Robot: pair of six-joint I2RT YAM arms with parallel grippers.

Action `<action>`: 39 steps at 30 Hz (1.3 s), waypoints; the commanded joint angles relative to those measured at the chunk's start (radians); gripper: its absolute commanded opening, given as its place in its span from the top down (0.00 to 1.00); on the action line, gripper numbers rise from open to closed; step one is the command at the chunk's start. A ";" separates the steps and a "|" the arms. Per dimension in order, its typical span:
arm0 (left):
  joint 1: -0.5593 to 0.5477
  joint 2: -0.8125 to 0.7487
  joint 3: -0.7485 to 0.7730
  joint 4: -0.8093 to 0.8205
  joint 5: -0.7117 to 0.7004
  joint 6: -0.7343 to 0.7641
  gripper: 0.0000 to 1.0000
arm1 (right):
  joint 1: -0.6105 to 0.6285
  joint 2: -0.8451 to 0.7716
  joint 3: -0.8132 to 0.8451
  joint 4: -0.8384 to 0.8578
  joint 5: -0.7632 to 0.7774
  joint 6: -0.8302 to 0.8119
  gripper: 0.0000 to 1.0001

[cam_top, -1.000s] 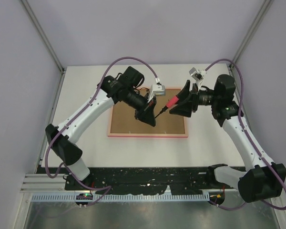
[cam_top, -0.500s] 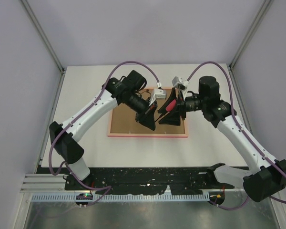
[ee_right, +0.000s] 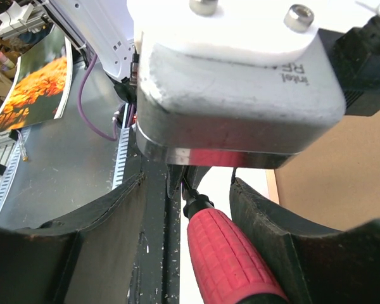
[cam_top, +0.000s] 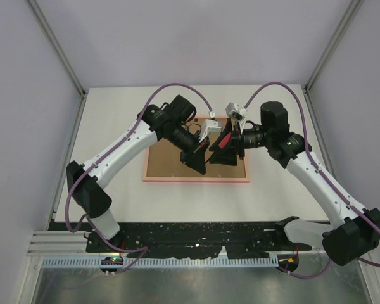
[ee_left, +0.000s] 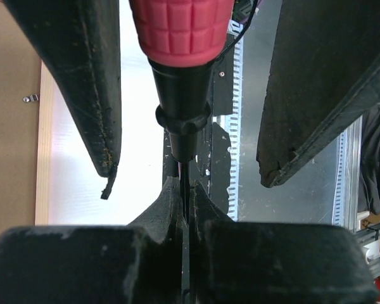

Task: Take the photo out of the frame
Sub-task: Pick up the screwdriver from the center of the board.

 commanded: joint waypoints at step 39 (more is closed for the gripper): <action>-0.011 -0.131 -0.070 0.105 -0.010 -0.018 1.00 | -0.069 0.019 0.010 0.218 -0.123 0.240 0.27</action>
